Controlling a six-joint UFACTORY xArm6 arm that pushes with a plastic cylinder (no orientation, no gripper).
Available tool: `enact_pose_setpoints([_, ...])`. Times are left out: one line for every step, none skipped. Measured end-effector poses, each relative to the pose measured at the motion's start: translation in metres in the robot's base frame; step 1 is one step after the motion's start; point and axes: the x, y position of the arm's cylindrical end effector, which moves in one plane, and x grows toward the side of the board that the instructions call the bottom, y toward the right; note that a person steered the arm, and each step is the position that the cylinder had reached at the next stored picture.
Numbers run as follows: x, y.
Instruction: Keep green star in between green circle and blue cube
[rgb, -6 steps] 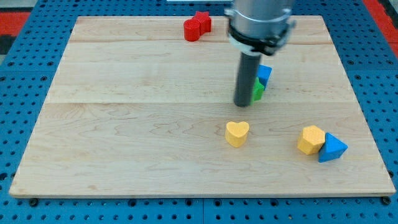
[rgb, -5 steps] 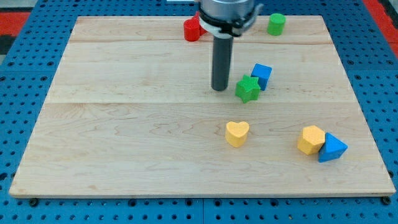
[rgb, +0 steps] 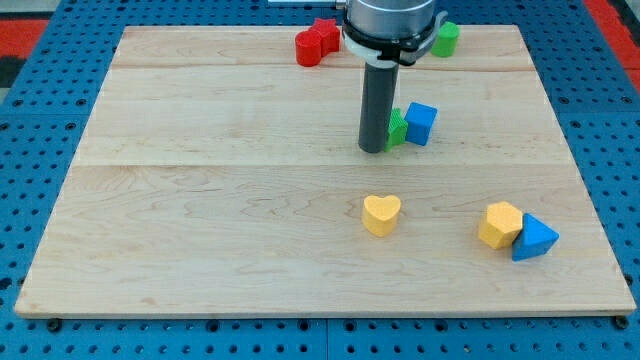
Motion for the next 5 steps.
enact_pose_setpoints([-0.014,0.002])
enact_pose_setpoints([-0.049,0.040])
enact_pose_setpoints([-0.075,0.075])
enact_pose_setpoints([-0.076,0.094])
enact_pose_setpoints([-0.076,0.106])
